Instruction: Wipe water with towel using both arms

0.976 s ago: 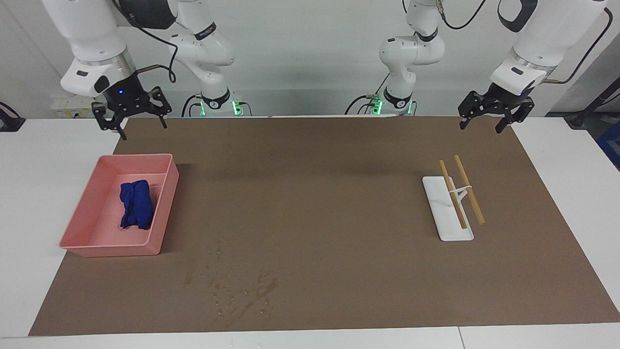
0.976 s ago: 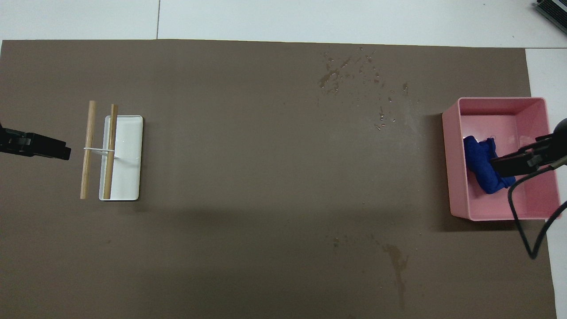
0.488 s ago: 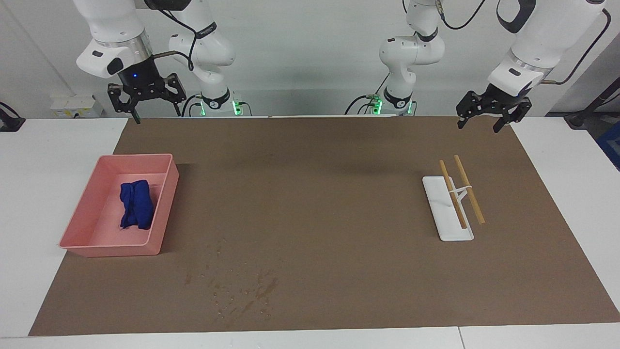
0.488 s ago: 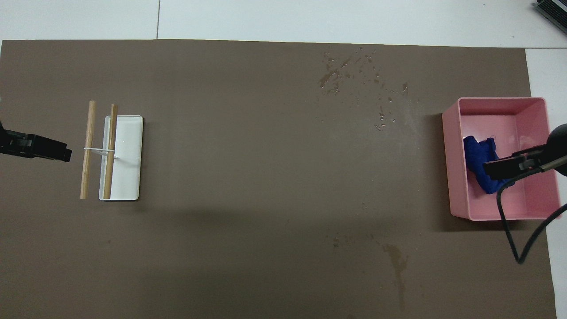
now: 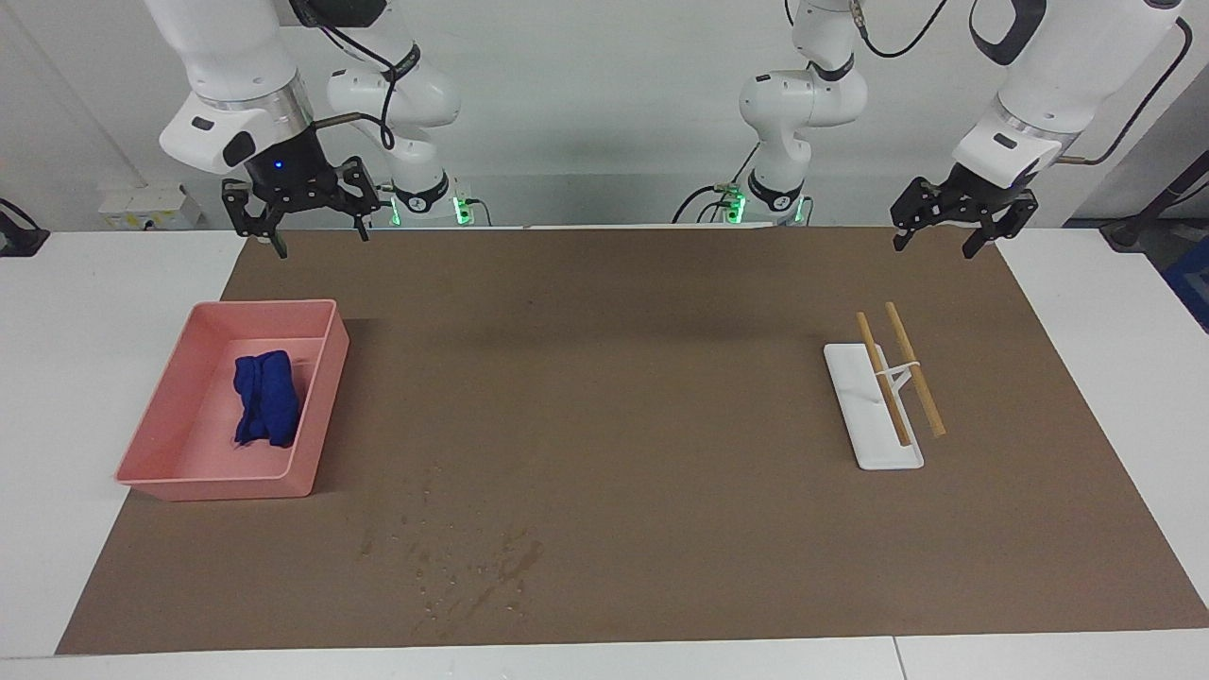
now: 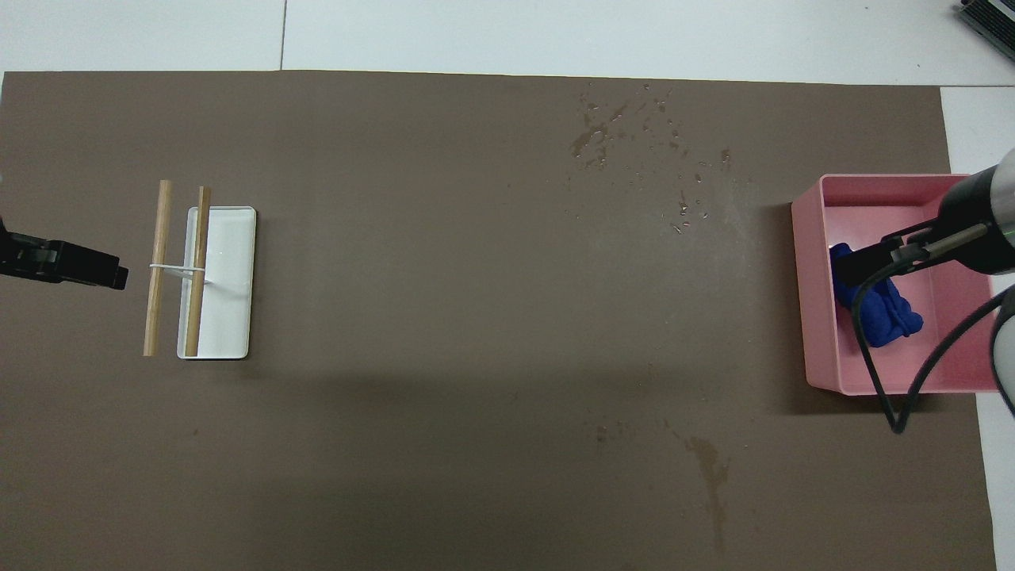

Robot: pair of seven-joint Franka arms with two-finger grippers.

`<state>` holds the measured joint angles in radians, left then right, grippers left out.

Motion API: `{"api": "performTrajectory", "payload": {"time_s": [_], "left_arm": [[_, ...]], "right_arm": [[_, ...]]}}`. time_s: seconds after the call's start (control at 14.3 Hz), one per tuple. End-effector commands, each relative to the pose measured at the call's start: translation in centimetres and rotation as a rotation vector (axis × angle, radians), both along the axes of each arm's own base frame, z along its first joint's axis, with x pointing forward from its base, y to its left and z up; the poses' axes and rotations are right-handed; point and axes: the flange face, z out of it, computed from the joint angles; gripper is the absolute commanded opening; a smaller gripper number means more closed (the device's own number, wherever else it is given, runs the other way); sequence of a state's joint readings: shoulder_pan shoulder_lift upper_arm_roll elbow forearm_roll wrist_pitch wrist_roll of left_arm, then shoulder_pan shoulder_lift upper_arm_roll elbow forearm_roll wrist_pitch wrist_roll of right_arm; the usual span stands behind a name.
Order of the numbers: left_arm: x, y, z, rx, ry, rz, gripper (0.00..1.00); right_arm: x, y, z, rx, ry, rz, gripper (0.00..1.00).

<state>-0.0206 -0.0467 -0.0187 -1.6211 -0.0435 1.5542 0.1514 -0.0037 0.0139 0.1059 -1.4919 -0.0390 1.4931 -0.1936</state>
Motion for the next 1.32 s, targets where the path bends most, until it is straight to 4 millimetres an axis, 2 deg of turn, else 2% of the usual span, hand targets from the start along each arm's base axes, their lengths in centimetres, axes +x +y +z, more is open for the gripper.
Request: {"api": "performTrajectory", "payload": {"time_s": [0.0, 0.35, 0.56, 0.7, 0.98, 1.25], "left_arm": [[-0.7, 0.0, 0.0, 0.007, 0.009, 0.009, 1.00], [-0.7, 0.0, 0.0, 0.007, 0.009, 0.009, 1.00], [-0.7, 0.1, 0.0, 0.007, 0.009, 0.011, 1.00], [-0.7, 0.1, 0.1, 0.007, 0.008, 0.011, 1.00], [-0.7, 0.1, 0.0, 0.007, 0.009, 0.011, 1.00], [-0.7, 0.1, 0.0, 0.007, 0.009, 0.011, 1.00]], "right_arm": [[-0.9, -0.6, -1.1, -0.003, 0.019, -0.025, 1.00], [-0.8, 1.3, -1.6, -0.006, -0.018, 0.020, 1.00], [0.4, 0.4, -0.8, 0.006, -0.050, -0.016, 1.00], [0.8, -1.4, -0.4, 0.009, -0.055, -0.075, 1.00], [0.9, -2.1, -0.7, 0.044, -0.048, -0.136, 1.00], [0.8, -1.7, -0.7, 0.046, -0.037, -0.228, 1.00]]}}
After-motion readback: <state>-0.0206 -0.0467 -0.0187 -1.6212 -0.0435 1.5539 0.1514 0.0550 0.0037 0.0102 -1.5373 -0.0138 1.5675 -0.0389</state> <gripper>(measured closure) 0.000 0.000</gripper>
